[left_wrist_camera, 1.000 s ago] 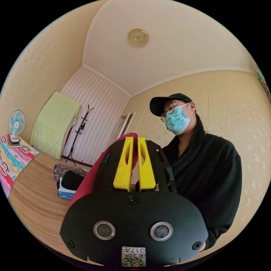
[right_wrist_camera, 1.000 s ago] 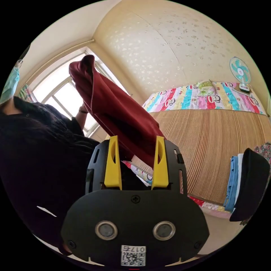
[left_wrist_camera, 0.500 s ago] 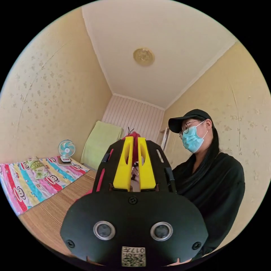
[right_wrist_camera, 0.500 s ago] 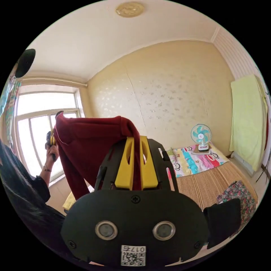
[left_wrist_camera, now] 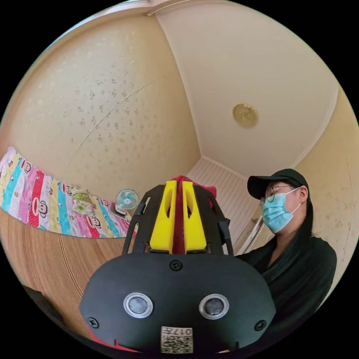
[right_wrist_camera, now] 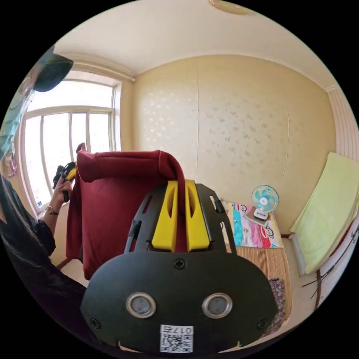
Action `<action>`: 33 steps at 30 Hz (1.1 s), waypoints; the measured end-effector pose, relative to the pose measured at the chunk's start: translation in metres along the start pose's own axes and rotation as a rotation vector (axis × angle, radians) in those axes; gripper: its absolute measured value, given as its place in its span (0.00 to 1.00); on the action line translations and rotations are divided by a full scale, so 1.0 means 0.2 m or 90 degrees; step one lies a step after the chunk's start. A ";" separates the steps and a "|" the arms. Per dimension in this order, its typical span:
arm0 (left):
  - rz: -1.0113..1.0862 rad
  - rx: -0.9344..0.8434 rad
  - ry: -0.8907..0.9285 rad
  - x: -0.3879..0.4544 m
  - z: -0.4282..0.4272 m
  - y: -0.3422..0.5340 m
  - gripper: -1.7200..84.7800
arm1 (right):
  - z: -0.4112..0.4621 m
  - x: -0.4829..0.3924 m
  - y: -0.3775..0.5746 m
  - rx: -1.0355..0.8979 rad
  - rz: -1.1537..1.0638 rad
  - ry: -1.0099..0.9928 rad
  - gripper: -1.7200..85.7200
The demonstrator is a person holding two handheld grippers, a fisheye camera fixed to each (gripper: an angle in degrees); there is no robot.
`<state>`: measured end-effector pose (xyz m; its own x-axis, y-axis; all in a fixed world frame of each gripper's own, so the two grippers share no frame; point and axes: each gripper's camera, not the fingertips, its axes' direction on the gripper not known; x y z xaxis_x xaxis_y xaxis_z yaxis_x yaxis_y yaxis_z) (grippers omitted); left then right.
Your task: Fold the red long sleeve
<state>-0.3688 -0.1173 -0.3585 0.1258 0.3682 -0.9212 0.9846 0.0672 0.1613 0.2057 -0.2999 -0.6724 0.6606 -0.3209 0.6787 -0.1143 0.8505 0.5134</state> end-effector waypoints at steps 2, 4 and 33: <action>-0.056 -0.057 -0.123 -0.33 0.22 -0.05 0.06 | 0.56 0.24 -0.02 -0.151 0.002 -0.011 0.07; -0.162 -0.127 -0.269 -0.92 0.53 -0.03 0.07 | 1.20 0.50 0.07 -0.252 0.037 -0.026 0.08; -0.535 -0.515 -0.689 -1.32 0.26 1.32 0.13 | 1.20 1.08 2.91 -0.904 0.273 -0.199 0.02</action>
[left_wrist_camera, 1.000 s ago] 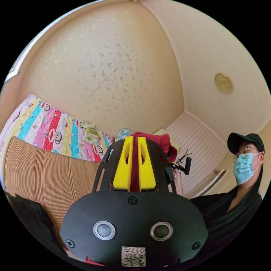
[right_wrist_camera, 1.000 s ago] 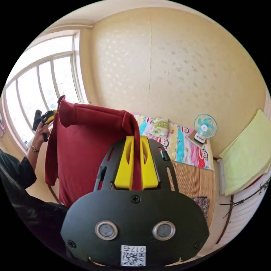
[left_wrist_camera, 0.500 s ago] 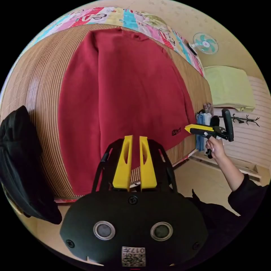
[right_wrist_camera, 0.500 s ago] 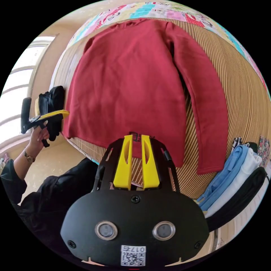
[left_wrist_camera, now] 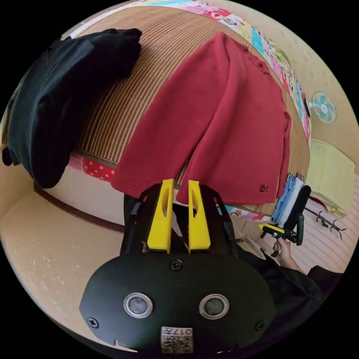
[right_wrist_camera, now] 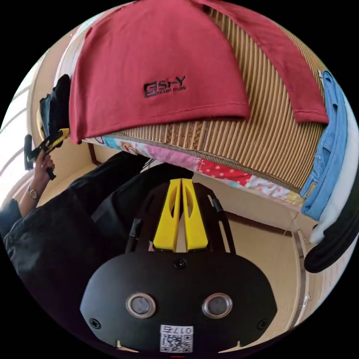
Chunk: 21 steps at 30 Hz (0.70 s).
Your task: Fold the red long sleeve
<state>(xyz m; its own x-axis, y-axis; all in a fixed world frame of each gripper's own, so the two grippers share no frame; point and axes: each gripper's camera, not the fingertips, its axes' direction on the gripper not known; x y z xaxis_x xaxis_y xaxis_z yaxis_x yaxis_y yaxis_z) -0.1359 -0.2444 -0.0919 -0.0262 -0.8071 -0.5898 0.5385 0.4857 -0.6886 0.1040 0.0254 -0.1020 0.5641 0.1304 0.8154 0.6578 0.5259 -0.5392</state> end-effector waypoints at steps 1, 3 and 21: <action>-0.020 -0.011 -0.012 -0.06 0.01 -0.05 0.15 | -0.05 0.02 -0.02 0.017 0.004 -0.018 0.02; -0.007 -0.066 -0.026 -0.09 0.10 -0.13 0.16 | -0.22 0.04 -0.11 0.085 -0.026 -0.054 0.02; -0.265 0.302 0.035 -0.99 -1.01 0.41 0.09 | -0.25 0.07 -0.16 0.022 -0.128 0.146 0.03</action>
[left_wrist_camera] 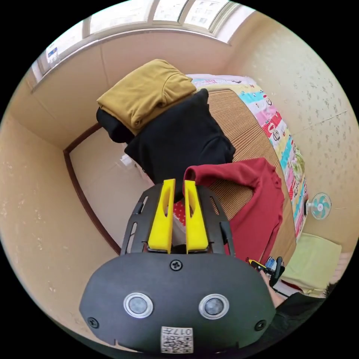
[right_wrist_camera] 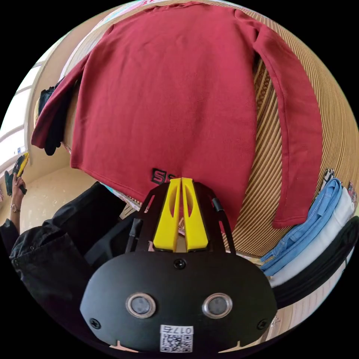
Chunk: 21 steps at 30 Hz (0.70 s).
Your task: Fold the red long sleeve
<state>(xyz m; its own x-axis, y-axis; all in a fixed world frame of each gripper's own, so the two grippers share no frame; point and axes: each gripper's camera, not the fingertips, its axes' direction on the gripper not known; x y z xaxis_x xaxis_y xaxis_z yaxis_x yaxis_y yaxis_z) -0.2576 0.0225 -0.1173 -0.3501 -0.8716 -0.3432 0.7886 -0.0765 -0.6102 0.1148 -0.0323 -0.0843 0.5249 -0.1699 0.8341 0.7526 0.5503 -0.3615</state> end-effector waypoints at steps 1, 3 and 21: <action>0.000 -0.027 0.056 -0.03 0.05 0.03 0.10 | 0.01 0.01 0.02 -0.018 0.007 0.002 0.03; -0.003 -0.077 0.169 -0.06 0.18 0.08 0.11 | 0.03 0.01 0.13 -0.049 0.022 0.015 0.03; -0.371 -0.044 0.379 -0.42 0.99 0.32 0.20 | 0.16 -0.04 0.65 -0.219 -0.023 0.118 0.02</action>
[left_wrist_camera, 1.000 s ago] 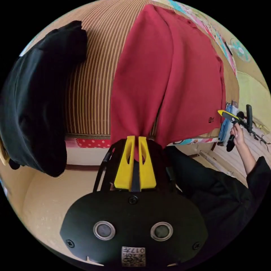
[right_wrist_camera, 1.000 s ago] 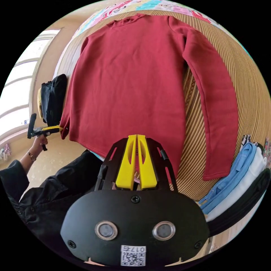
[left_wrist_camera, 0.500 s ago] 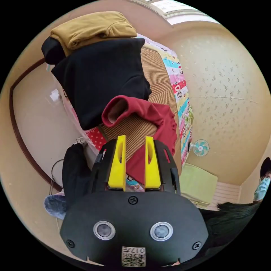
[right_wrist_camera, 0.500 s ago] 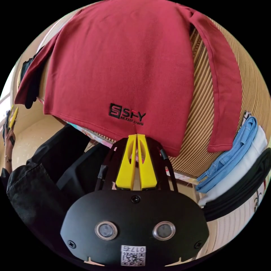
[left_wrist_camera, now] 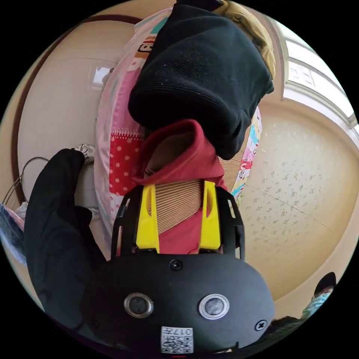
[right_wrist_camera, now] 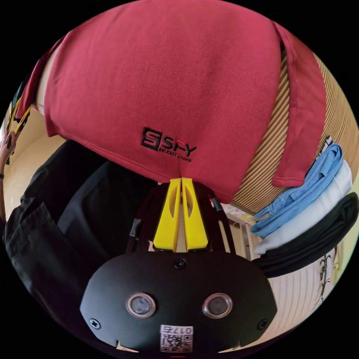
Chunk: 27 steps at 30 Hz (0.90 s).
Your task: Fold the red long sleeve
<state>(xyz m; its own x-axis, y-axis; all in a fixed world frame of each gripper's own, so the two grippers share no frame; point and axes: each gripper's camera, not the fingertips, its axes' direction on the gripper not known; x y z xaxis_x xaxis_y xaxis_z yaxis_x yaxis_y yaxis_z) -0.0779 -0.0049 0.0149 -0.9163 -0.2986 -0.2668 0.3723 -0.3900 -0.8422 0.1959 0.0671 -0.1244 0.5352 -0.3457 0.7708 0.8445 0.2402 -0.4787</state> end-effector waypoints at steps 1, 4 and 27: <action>0.016 0.007 -0.023 -0.01 -0.02 -0.02 0.16 | 0.02 0.00 0.01 -0.011 -0.002 0.003 0.02; 0.063 0.027 -0.067 -0.01 -0.10 -0.05 0.07 | 0.18 0.03 0.07 -0.119 0.005 0.030 0.02; 0.321 -0.096 -0.228 -0.12 -0.28 -0.10 0.07 | -0.30 -0.32 0.57 0.157 -0.180 -0.117 0.05</action>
<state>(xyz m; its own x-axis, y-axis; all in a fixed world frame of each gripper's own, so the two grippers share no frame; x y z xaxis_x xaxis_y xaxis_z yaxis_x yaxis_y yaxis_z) -0.0707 0.0586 0.0115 -0.5177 -0.6961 -0.4974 0.6966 -0.0054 -0.7174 0.2590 0.0618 -0.2540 0.2513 -0.2663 0.9306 0.9157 0.3769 -0.1394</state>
